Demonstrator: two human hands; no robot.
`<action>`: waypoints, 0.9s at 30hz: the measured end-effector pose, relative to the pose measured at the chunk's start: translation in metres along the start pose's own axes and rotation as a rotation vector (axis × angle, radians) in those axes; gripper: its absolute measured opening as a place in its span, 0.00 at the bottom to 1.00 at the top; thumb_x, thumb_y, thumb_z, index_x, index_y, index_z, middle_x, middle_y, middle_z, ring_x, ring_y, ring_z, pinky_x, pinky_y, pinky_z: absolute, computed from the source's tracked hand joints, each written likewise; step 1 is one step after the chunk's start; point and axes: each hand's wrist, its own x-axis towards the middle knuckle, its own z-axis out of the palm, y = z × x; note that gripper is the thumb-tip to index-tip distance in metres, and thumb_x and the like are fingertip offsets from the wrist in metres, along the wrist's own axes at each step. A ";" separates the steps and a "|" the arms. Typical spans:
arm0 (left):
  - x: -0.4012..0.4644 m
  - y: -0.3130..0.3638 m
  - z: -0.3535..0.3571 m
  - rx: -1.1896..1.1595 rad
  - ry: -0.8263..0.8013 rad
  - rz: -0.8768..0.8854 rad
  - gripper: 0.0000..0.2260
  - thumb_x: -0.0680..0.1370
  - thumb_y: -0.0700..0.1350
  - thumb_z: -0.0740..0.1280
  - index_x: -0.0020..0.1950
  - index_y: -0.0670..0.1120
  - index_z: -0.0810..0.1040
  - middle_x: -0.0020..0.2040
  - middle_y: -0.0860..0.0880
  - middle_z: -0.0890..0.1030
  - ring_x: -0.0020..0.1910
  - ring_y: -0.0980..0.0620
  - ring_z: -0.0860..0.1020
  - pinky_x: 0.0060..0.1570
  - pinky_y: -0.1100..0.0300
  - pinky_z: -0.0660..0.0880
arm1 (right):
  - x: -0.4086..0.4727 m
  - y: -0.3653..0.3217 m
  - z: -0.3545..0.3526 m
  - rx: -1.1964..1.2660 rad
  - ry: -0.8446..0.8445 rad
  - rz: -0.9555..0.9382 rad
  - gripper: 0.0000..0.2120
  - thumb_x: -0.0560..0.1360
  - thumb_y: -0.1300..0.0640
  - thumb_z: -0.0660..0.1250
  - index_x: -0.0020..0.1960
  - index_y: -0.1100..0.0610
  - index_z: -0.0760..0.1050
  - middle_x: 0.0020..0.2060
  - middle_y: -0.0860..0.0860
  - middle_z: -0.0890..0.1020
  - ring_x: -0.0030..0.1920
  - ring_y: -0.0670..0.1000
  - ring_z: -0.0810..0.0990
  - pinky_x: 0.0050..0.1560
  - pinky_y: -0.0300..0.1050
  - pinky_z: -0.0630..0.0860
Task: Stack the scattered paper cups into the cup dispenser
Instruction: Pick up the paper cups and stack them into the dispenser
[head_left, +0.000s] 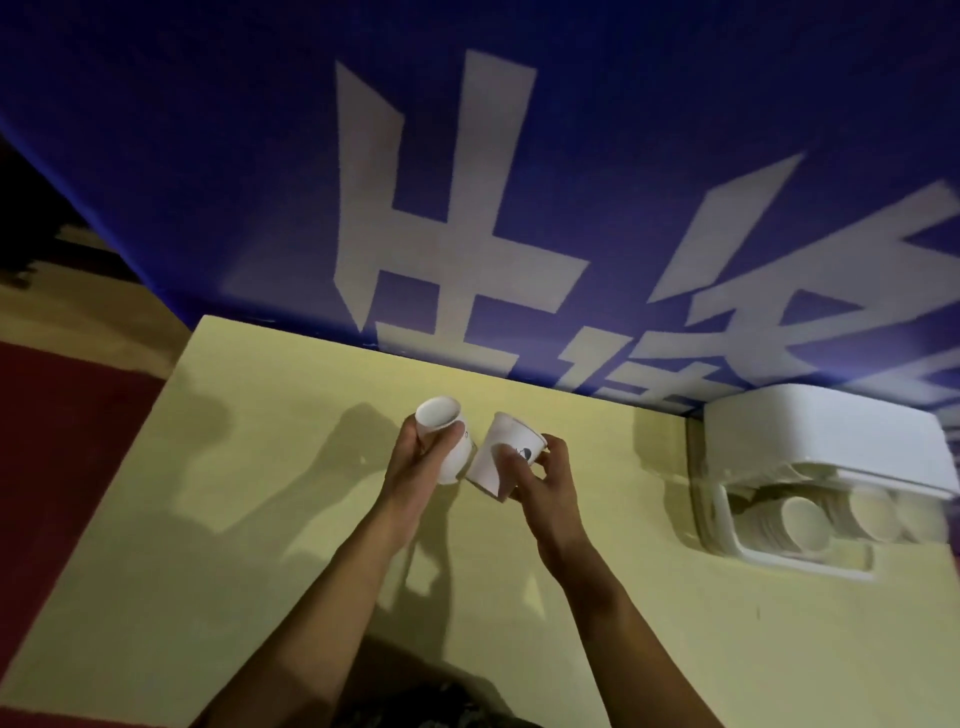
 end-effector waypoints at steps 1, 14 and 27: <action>-0.007 0.000 0.011 0.024 -0.008 0.007 0.25 0.67 0.67 0.70 0.61 0.64 0.72 0.58 0.58 0.80 0.57 0.54 0.79 0.56 0.51 0.78 | -0.007 0.000 -0.011 0.016 0.033 -0.012 0.12 0.72 0.40 0.71 0.51 0.40 0.72 0.45 0.40 0.80 0.45 0.48 0.83 0.44 0.55 0.84; -0.072 -0.025 0.158 -0.023 0.057 -0.091 0.20 0.73 0.52 0.73 0.61 0.50 0.71 0.53 0.48 0.82 0.43 0.48 0.84 0.39 0.57 0.79 | -0.065 0.013 -0.202 0.015 0.170 -0.169 0.11 0.79 0.48 0.65 0.43 0.52 0.79 0.43 0.48 0.82 0.43 0.45 0.79 0.50 0.49 0.77; -0.131 -0.070 0.308 -0.051 0.072 0.038 0.18 0.74 0.43 0.73 0.60 0.44 0.71 0.56 0.48 0.75 0.46 0.55 0.81 0.42 0.57 0.81 | -0.069 0.033 -0.387 -0.397 0.361 -0.439 0.09 0.80 0.58 0.64 0.41 0.54 0.77 0.38 0.45 0.80 0.42 0.46 0.76 0.41 0.41 0.68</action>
